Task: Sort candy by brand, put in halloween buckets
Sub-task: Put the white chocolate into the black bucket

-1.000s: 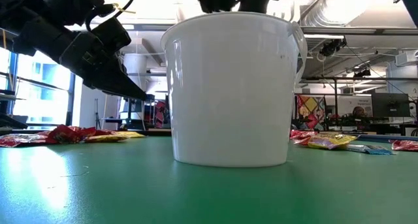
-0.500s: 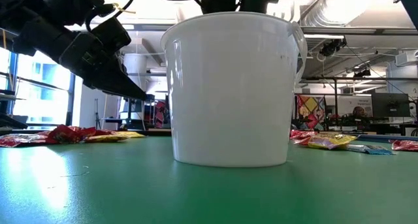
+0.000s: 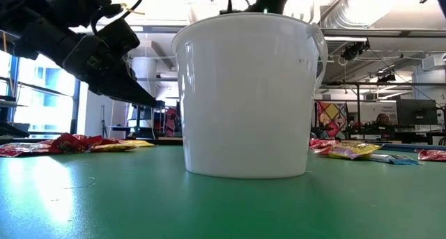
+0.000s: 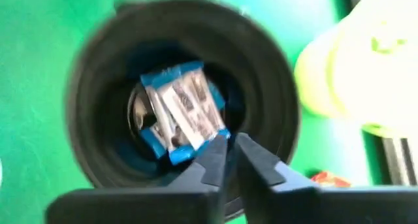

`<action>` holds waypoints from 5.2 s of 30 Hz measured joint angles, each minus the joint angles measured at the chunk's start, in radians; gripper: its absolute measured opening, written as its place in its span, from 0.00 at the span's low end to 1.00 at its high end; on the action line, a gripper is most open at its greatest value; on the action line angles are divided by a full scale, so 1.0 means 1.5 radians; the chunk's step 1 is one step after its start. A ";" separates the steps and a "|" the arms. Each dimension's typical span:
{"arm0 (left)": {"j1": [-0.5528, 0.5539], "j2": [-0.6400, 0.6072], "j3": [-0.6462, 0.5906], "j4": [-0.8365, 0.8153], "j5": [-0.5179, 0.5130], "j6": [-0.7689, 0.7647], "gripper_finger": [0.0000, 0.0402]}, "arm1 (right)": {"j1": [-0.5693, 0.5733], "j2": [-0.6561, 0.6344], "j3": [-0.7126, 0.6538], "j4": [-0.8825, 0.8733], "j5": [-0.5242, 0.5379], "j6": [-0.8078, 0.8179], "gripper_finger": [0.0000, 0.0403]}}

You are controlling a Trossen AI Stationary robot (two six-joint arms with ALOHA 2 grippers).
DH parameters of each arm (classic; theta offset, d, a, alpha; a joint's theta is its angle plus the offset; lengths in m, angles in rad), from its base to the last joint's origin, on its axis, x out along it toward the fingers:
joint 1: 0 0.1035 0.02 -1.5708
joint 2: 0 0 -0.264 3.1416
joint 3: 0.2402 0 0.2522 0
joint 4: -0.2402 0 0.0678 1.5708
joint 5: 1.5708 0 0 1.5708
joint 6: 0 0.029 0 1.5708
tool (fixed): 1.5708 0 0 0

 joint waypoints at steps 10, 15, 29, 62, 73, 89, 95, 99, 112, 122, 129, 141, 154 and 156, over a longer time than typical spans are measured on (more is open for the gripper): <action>0.000 -0.007 0.000 -0.003 0.013 0.017 0.04 | 0.043 -0.155 -0.219 0.289 0.022 -0.011 0.01; 0.000 -0.047 0.026 -0.087 0.023 0.014 0.04 | 0.076 -0.256 -0.358 0.436 0.041 0.006 0.00; -0.021 -0.115 0.223 -0.536 0.075 -0.017 0.04 | 0.179 -0.483 -0.643 0.615 0.215 0.046 0.00; -0.228 0.081 0.285 -1.056 -0.019 -0.389 0.31 | 0.188 -0.518 -0.791 0.775 0.218 0.079 0.00; -0.158 0.149 0.285 -1.043 -0.030 -0.312 0.31 | 0.188 -0.518 -0.791 0.774 0.218 0.076 0.00; -0.046 0.149 0.244 -0.987 0.003 -0.227 0.31 | 0.188 -0.518 -0.790 0.774 0.218 0.076 0.00; -0.026 0.149 0.244 -0.967 0.022 -0.196 0.30 | 0.188 -0.518 -0.790 0.774 0.218 0.076 0.00; -0.006 0.157 0.244 -0.967 0.028 -0.191 0.26 | 0.188 -0.518 -0.790 0.774 0.218 0.076 0.00; 0.046 0.183 0.249 -0.969 0.038 -0.173 0.06 | 0.187 -0.517 -0.790 0.774 0.218 0.076 0.00; 0.045 0.182 0.298 -0.994 0.047 -0.168 0.00 | 0.187 -0.517 -0.790 0.774 0.218 0.083 0.00; 0.045 0.182 0.348 -1.079 0.052 -0.167 0.00 | 0.187 -0.517 -0.790 0.774 0.206 0.089 0.00; 0.045 0.181 0.440 -1.157 0.079 -0.108 0.00 | 0.186 -0.517 -0.790 0.774 0.179 0.071 0.00; 0.046 0.183 0.422 -1.122 0.105 -0.011 0.17 | 0.186 -0.517 -0.790 0.764 0.151 0.048 0.00; 0.051 0.183 0.406 -1.116 0.108 0.014 0.23 | 0.186 -0.517 -0.790 0.762 0.134 0.048 0.00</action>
